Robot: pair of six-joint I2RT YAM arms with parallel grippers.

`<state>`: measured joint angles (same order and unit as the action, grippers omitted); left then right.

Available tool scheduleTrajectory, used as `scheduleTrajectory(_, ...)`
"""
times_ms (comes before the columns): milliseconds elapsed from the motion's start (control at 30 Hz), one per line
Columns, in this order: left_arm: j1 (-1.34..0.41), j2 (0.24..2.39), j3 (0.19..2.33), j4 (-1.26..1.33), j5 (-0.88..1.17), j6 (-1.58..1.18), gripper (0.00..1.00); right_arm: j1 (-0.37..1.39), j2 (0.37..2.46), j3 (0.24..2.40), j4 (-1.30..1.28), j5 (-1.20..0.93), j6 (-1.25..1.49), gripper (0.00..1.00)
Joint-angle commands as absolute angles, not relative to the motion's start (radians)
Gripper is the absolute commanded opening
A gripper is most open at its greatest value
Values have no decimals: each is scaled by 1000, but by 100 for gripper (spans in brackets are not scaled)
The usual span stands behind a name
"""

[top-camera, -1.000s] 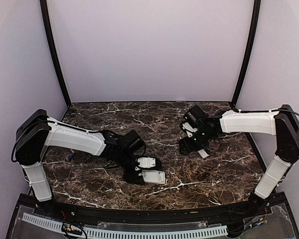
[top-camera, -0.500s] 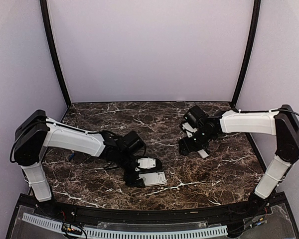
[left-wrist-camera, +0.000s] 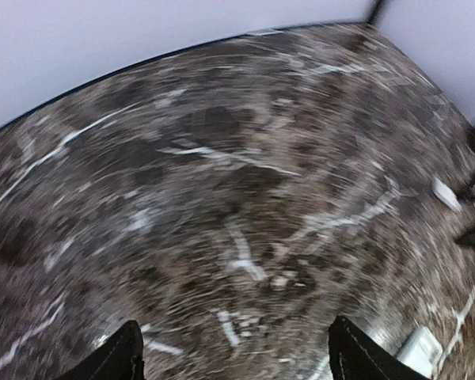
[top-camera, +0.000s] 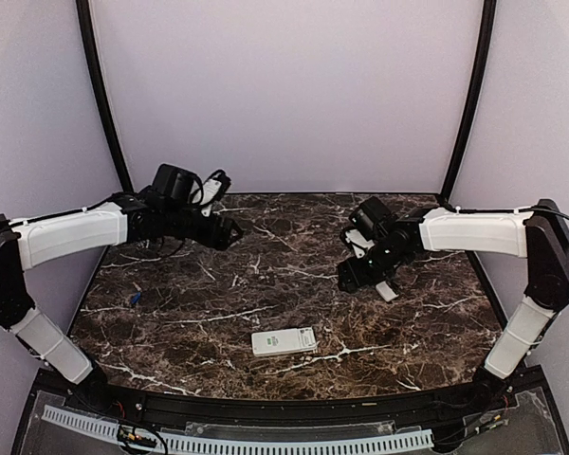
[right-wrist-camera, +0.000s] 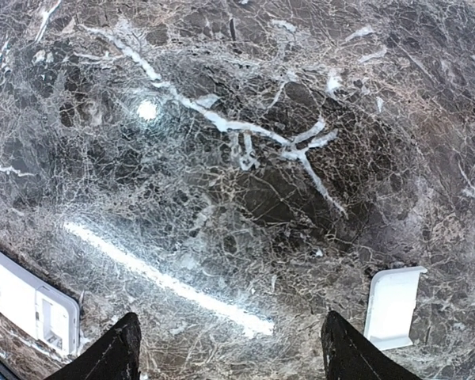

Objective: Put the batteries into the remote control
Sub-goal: Pick up the battery from the corner of the board.

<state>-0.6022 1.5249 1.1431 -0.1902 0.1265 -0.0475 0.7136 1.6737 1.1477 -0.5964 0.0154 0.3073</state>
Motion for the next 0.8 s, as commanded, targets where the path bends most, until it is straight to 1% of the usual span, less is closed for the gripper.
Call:
scheduleTrajectory(0,-458,1342,954,-268,-205,-494,79,717,1652,1148,-567,8,301,75)
scheduleTrajectory(33,-448,1266,917,-236,-297,-578,78,717,1653,1143,-563,7,302,75)
scheduleTrajectory(67,-437,1233,844,-223,-339,-613,78,719,1653,1140,-557,5,302,75)
scheduleTrajectory(133,-417,1161,769,-228,-432,-731,78,717,1658,1133,-548,5,302,75)
scheduleTrajectory(200,-366,1149,732,-265,-404,-831,79,719,1664,1133,-543,5,299,75)
scheduleTrajectory(300,-255,1213,706,-299,-298,-936,81,718,1674,1132,-544,5,296,74)
scheduleTrajectory(367,-214,1261,683,-293,-245,-966,81,721,1672,1125,-543,4,296,74)
scheduleTrajectory(567,-154,1371,649,-229,-225,-995,81,723,1650,1084,-529,5,308,73)
scheduleTrajectory(767,-135,1462,674,-213,-249,-970,80,722,1639,1068,-530,-14,310,73)
